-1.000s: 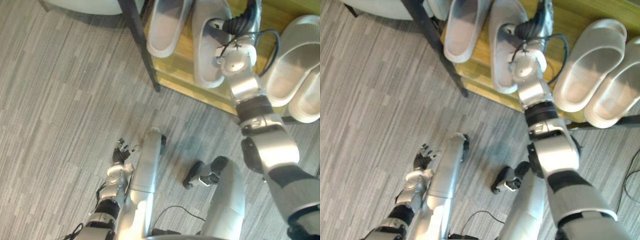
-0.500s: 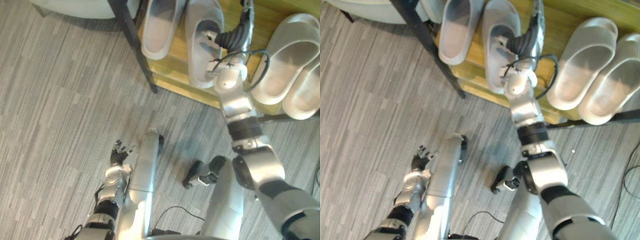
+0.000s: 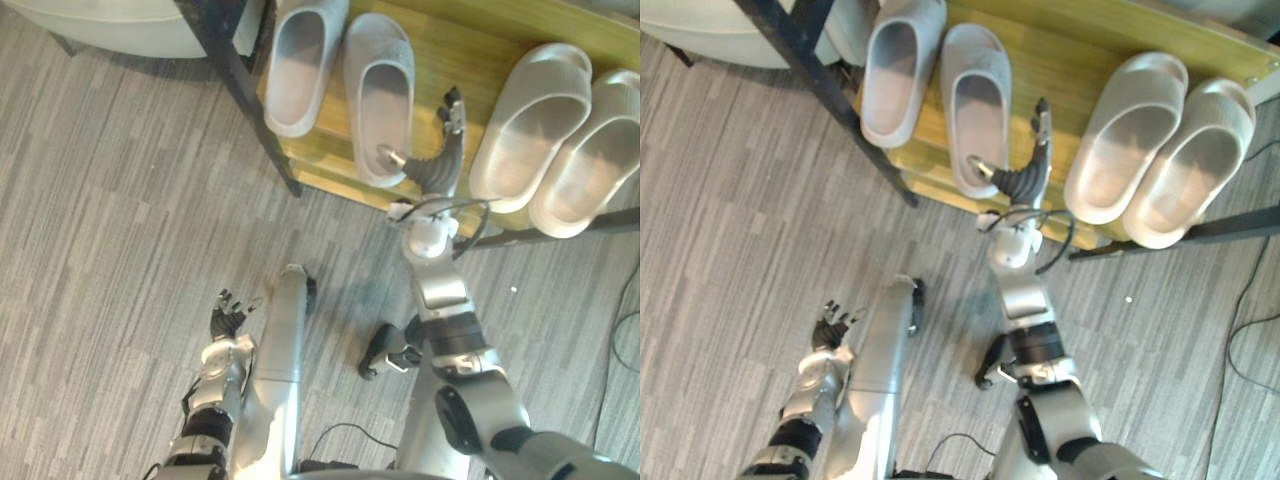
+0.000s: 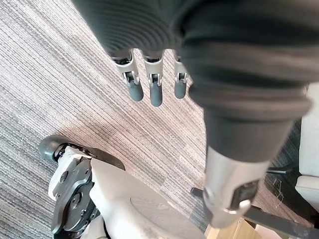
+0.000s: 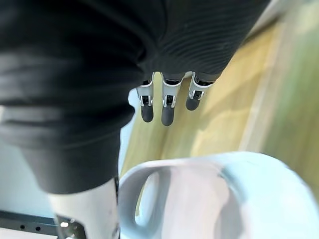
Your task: Organize the slippers on the shoe rack
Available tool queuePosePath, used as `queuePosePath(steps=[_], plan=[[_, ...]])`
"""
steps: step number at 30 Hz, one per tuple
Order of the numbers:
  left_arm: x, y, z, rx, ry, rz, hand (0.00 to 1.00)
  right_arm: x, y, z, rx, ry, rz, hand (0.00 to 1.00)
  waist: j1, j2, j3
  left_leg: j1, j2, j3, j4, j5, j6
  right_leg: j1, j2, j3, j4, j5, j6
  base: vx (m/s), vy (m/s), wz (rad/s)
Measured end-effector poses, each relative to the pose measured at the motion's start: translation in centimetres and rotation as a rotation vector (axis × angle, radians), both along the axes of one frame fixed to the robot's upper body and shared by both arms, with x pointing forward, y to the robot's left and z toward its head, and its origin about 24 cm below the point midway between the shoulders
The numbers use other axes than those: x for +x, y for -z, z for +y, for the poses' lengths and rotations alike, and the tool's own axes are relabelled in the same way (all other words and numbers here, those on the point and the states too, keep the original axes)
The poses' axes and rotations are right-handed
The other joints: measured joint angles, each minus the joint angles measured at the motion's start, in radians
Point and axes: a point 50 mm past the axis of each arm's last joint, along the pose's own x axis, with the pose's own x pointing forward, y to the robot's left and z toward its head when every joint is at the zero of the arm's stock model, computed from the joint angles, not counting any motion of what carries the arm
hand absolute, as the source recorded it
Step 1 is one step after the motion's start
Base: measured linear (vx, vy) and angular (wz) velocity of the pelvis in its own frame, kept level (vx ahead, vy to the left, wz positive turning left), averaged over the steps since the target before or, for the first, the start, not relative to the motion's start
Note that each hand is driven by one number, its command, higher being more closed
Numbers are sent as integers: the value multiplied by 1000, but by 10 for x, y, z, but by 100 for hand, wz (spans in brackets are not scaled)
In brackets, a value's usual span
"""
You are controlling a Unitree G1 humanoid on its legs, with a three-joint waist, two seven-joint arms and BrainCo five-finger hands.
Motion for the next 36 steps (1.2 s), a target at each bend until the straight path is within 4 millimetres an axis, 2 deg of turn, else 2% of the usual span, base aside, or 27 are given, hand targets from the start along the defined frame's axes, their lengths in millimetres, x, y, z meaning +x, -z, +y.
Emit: queuePosePath(steps=[14, 25, 30, 36], plan=[[-1, 1, 2, -18, -19, 10, 0, 4, 8, 1, 269, -206, -3, 0, -1, -12, 7, 15, -2, -2, -15, 0, -4, 18, 0, -7, -12, 1, -2, 0, 0, 0], [0, 1, 1, -13, 6, 8, 0, 21, -16, 14, 320, -327, -25, 0, 5, -12, 9, -2, -16, -22, -16, 5, -11, 18, -9, -29, -12, -1, -1, -7, 1, 4], [4, 0, -3, -23, 12, 3, 0, 27, -27, 18, 368, -363, -31, 0, 28, -7, 12, -4, -22, -27, -18, 6, -13, 19, -11, -33, -12, -2, 1, -10, 3, 3], [6, -1, -6, -28, 18, 0, 0, 35, -37, 7, 456, -349, -38, 0, 33, 4, 18, -14, -39, -40, -18, 11, -14, 26, -25, -50, -7, -7, 4, -15, 8, 10]])
